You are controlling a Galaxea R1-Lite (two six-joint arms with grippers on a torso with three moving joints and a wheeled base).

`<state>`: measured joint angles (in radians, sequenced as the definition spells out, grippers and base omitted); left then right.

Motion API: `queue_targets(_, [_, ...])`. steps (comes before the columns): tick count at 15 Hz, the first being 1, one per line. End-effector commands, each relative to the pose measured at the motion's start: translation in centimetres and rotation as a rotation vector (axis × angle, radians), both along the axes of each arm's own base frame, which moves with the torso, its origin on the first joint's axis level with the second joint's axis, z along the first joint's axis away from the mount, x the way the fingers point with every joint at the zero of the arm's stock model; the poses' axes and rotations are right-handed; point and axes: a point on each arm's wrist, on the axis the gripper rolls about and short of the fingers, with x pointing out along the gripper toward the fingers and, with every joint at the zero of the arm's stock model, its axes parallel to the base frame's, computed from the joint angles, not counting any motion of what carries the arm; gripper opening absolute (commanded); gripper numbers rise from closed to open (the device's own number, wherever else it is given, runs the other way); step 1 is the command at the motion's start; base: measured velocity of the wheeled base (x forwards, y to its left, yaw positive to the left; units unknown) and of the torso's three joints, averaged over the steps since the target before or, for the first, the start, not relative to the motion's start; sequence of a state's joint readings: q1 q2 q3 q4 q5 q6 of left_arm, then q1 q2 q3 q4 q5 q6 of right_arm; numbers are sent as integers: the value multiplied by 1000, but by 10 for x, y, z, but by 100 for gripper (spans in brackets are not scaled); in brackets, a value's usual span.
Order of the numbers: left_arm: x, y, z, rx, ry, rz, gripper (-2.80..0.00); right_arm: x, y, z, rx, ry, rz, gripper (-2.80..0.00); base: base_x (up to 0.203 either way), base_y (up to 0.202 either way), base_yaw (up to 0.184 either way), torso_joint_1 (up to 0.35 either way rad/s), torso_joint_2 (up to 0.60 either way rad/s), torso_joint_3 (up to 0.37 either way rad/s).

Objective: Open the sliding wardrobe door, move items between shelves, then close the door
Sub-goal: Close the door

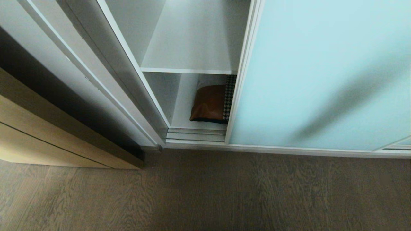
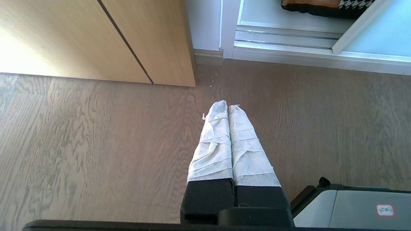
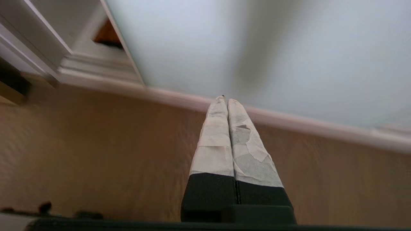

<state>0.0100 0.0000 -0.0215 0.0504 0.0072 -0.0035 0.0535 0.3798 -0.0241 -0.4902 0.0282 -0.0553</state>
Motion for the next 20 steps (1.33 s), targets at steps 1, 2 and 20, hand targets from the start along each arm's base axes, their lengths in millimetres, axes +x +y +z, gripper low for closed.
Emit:
queue_targets(1, [0, 0, 0, 0, 2, 0, -280, -21, 0, -26, 7, 12, -28, -280, 0, 0, 0, 0, 0, 0])
queue_targets(2, [0, 0, 0, 0, 2, 0, -280, -25, 0, -37, 11, 72, -30, -280, 0, 0, 0, 0, 0, 0])
queue_targets(20, [0, 0, 0, 0, 2, 1, -280, -36, -1, -59, 67, 135, -69, -280, 0, 0, 0, 0, 0, 0])
